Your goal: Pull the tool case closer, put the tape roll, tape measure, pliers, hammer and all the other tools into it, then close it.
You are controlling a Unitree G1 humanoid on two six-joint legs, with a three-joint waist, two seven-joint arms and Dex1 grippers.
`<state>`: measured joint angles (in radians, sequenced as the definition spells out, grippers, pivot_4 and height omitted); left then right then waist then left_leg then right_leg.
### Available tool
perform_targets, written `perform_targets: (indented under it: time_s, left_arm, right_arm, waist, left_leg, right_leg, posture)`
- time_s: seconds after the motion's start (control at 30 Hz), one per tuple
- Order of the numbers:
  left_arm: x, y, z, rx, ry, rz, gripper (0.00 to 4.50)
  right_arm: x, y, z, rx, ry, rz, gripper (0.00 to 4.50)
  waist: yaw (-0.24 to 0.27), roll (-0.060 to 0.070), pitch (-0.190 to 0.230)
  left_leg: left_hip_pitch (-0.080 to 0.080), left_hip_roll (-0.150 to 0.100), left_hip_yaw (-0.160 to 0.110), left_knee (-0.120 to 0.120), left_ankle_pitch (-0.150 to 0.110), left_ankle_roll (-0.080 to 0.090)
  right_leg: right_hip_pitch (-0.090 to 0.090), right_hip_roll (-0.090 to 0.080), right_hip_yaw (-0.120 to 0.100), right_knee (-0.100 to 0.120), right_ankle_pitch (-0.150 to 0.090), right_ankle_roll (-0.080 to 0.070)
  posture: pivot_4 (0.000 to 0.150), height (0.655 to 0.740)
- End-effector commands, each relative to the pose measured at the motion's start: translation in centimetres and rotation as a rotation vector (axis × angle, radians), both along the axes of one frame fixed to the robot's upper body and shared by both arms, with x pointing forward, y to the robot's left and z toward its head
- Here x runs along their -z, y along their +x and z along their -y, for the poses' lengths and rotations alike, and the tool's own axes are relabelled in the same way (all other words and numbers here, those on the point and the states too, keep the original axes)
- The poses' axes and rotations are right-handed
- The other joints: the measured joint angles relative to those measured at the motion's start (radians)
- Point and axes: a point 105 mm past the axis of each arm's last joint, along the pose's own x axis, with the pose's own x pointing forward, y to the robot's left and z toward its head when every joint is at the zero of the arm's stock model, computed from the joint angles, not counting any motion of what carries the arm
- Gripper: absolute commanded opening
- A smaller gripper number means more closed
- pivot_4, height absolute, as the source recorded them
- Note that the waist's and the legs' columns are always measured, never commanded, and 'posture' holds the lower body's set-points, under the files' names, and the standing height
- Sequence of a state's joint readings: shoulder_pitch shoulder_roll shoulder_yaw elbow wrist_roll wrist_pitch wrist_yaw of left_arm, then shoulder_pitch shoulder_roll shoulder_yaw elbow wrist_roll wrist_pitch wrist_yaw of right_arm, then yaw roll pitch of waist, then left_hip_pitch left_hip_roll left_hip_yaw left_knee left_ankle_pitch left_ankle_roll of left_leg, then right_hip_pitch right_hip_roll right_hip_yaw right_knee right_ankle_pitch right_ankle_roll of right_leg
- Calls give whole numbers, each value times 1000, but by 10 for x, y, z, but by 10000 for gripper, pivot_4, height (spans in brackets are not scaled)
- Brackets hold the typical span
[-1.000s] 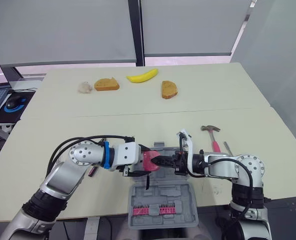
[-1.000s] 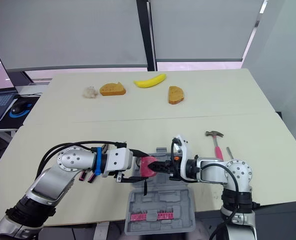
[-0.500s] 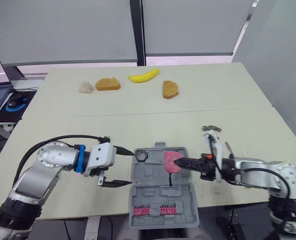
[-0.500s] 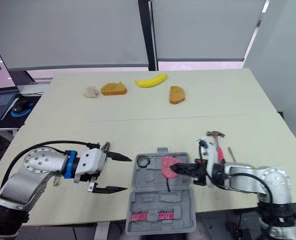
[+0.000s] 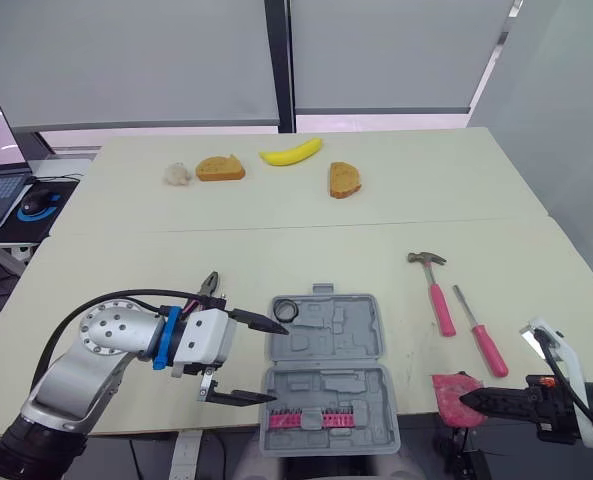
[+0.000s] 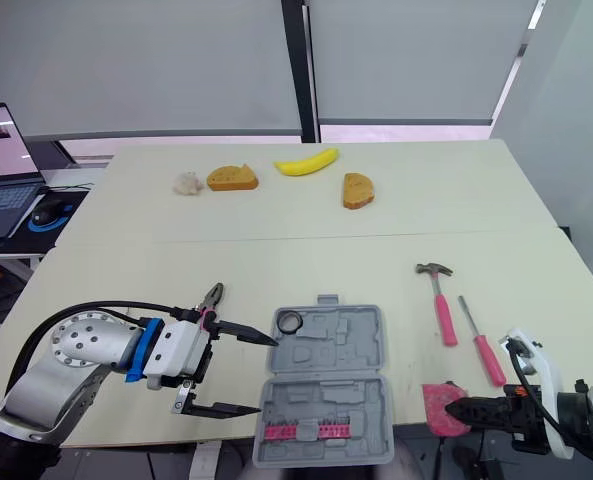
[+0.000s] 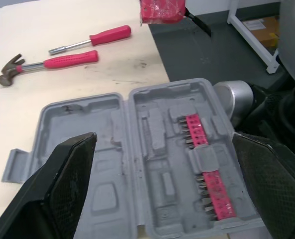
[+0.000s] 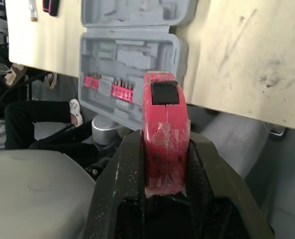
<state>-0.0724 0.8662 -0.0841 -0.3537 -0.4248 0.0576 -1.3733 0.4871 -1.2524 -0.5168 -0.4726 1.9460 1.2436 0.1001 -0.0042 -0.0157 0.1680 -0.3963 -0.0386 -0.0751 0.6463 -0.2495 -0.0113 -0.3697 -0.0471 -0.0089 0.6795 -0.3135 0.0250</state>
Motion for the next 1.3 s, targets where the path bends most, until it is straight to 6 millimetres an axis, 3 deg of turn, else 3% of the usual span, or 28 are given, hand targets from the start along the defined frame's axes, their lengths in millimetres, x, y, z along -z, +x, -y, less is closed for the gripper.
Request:
perform_targets:
  time_s: [0.03,0.23,0.57,1.13,1.2,1.3]
  left_arm:
    - [-7,-7,10,46,-42,21,45000]
    - [-5,-13,18,63,-65,10,45000]
    - [1,-19,32,82,-95,-3,45000]
    - [7,-16,33,76,-81,9,45000]
    - [7,-15,33,75,-80,12,45000]
    - [8,-13,33,72,-79,16,45000]
  right_arm:
    - [-5,12,-2,27,-2,51,7663]
    - [16,31,-4,42,-71,95,7663]
    - [54,47,-19,17,-82,95,7663]
    - [80,56,-17,52,-89,41,7663]
    - [79,58,-14,70,-95,44,14991]
    - [74,57,-8,82,-94,41,21720]
  waist:
    - [2,0,0]
    - [2,-1,1]
    - [3,-1,1]
    - [2,-1,1]
    - [2,-2,1]
    - [2,-1,1]
  left_leg:
    - [0,0,0,0,0,0]
    - [-1,-1,0,0,0,0]
    - [-1,-1,-1,0,0,0]
    - [-1,-1,-1,0,0,0]
    - [-1,-1,-1,0,0,0]
    - [-1,-1,-1,0,0,0]
  right_leg:
    - [0,0,0,0,0,0]
    - [0,0,1,-1,0,0]
    - [0,0,0,-1,0,0]
    - [-1,0,0,0,0,-1]
    - [-1,0,0,0,0,-1]
    - [-1,0,0,0,0,-1]
  posture:
    - [1500,7400]
    - [1500,7400]
    - [1500,7400]
    - [1500,7400]
    - [1500,7400]
    - [1500,7400]
